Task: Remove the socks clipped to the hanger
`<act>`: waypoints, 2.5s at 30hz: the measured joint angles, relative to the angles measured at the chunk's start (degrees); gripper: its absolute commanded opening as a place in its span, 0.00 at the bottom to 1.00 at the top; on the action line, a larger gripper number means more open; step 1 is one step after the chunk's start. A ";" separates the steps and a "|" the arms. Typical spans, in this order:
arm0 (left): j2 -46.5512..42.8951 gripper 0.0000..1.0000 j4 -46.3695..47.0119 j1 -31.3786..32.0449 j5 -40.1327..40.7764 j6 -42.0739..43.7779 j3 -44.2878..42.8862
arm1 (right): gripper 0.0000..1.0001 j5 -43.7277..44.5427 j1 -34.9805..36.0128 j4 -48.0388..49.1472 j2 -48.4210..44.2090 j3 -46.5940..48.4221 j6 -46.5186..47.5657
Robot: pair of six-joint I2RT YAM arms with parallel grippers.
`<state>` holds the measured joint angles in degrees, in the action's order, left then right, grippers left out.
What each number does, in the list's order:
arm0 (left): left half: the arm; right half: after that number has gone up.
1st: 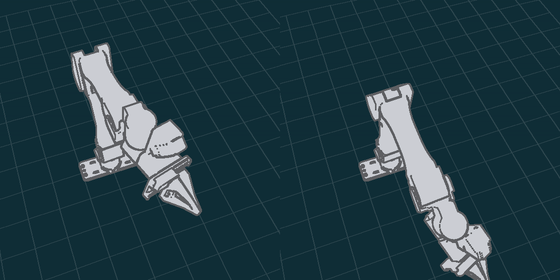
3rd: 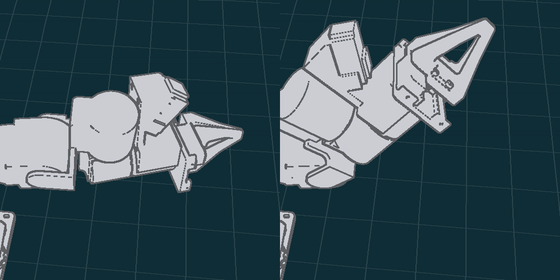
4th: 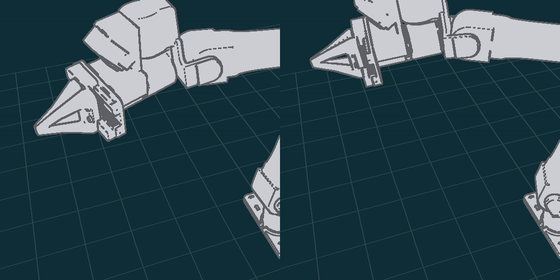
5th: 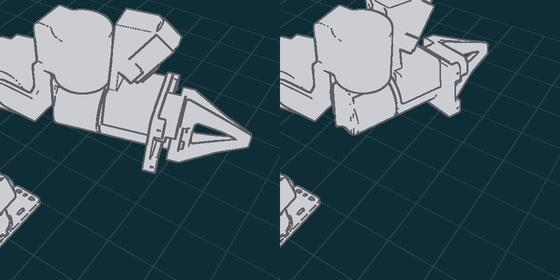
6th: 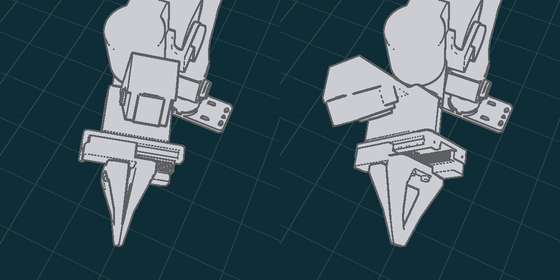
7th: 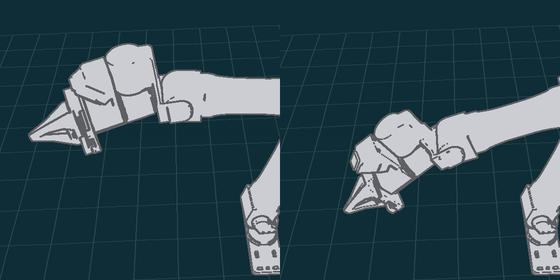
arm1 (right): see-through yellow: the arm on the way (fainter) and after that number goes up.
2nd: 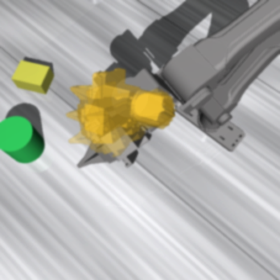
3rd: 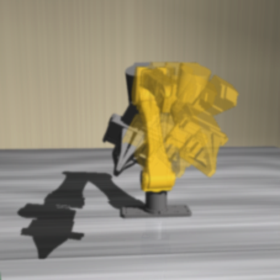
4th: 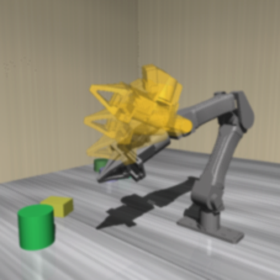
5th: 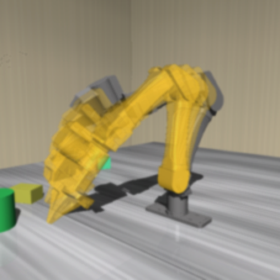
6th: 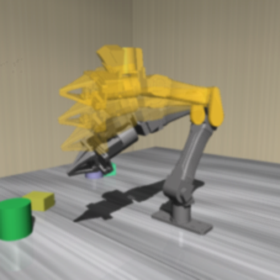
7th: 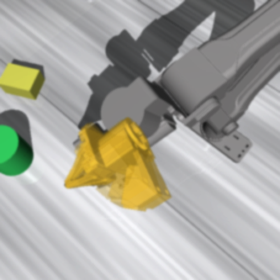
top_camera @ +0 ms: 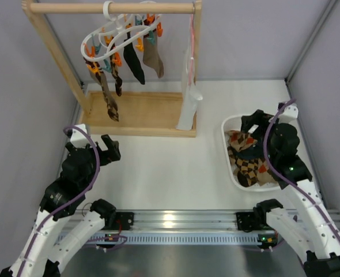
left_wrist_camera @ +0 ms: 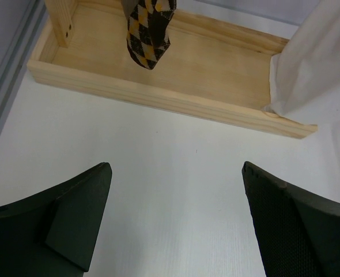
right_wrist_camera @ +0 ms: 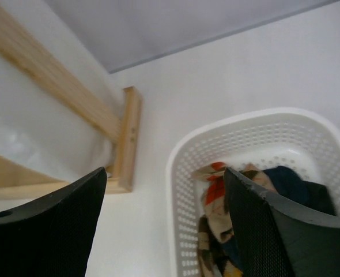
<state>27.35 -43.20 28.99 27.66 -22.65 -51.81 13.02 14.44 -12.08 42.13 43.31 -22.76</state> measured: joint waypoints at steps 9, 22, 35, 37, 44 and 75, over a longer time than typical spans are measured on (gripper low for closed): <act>-3.39 0.98 0.02 -2.93 5.57 -1.64 0.28 | 0.81 -15.87 13.60 16.15 6.91 -6.67 -4.96; -14.91 0.98 0.15 -6.93 14.62 -4.07 1.40 | 0.84 -8.44 46.10 30.84 39.06 15.98 4.39; -15.52 0.98 0.24 -6.99 16.24 -4.31 1.84 | 0.87 0.02 48.17 24.00 82.62 67.23 15.10; -15.50 0.98 0.26 -6.99 15.96 -4.31 1.84 | 0.84 0.98 48.11 22.75 86.42 72.76 16.20; -15.50 0.98 0.28 -7.02 14.86 -4.31 1.84 | 0.51 1.44 46.53 21.03 98.55 89.81 17.57; 29.27 0.98 -0.04 -7.17 -2.34 -1.22 -42.86 | 0.00 -2.19 45.94 36.70 62.27 35.21 21.20</act>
<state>56.62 -43.24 21.82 25.32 -23.88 -94.67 10.83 60.38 24.62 104.40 78.52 -1.56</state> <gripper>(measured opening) 0.984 0.006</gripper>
